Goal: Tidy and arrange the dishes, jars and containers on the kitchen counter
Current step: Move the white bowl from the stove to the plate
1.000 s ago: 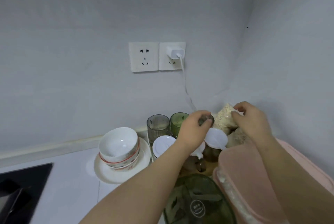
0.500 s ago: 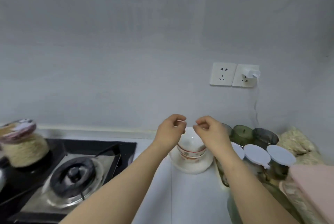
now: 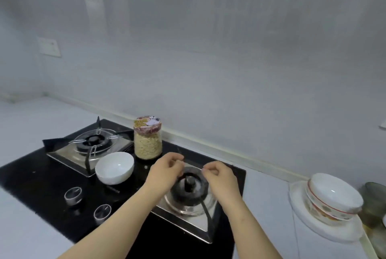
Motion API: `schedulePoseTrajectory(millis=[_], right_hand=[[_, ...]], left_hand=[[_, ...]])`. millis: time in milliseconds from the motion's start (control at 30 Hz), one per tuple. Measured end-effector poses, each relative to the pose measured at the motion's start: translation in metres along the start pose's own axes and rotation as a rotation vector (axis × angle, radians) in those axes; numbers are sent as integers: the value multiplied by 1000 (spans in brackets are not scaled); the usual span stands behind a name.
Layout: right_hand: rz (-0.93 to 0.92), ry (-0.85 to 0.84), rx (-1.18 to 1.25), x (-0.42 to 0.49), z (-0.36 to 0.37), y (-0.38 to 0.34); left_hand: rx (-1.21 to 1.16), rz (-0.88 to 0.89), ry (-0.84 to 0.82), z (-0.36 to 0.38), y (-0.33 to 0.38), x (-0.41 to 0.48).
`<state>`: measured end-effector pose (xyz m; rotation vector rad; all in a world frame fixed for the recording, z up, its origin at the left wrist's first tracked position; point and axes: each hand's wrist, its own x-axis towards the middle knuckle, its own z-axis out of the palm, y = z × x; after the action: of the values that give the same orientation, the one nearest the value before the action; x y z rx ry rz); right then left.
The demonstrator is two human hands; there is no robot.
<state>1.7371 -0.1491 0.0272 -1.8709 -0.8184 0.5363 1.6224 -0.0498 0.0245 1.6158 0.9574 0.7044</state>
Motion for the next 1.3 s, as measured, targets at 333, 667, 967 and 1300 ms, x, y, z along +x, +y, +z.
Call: schedulePoseTrajectory(millis=[333,667,967,1300], right_hand=[[-2,-100,-294,25,113,-11],[-32,-173,-399,50,158,-11],[-40,-186,-249,59,175,-11],[57,-314,-342,68,203,-23]], left_hand=[[857,196,295,-98,-66,34],[923,-246,132,-131,-101,90],[875,-301,122,-133,-110,98],[194,-290,-7,-160,-114,85]])
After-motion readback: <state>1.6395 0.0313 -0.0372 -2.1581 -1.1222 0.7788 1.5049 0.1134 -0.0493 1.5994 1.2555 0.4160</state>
